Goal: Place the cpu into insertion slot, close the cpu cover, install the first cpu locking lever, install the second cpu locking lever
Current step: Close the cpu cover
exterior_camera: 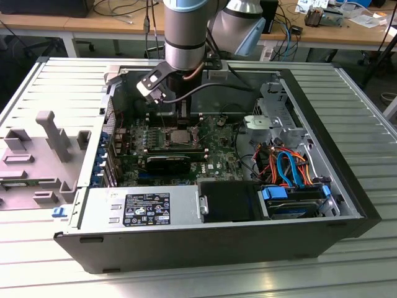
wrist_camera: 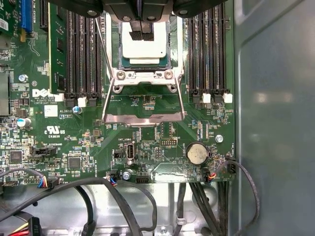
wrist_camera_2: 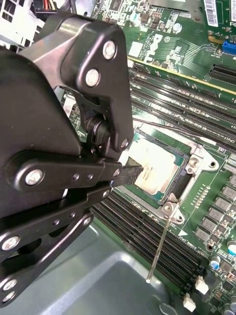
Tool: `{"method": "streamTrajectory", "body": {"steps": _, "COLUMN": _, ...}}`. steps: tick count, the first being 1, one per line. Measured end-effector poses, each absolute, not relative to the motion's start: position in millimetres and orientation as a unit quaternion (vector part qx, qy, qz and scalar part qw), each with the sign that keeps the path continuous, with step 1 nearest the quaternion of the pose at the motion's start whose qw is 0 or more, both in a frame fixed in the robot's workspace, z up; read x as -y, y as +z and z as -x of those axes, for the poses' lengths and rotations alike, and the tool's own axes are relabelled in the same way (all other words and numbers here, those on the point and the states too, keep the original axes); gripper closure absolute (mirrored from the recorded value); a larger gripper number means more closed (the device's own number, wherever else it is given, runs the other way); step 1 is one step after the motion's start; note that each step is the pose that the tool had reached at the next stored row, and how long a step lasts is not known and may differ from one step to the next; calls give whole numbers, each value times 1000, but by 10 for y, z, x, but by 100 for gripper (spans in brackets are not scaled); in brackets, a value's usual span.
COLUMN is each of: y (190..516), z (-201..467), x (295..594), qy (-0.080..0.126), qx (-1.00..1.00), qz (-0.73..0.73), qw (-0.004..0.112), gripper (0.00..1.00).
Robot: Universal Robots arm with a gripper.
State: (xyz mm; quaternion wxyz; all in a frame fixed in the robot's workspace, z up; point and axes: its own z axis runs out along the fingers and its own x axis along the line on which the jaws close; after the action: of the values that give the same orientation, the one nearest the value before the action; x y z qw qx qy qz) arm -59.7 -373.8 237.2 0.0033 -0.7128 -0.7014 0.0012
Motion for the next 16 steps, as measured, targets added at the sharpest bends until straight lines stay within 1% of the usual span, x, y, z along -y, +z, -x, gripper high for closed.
{"method": "streamTrajectory", "body": {"steps": 16, "y": 2443, "z": 591, "x": 3738, "qy": 1, "qx": 701, "qz": 713, "qw": 4, "gripper": 89}}
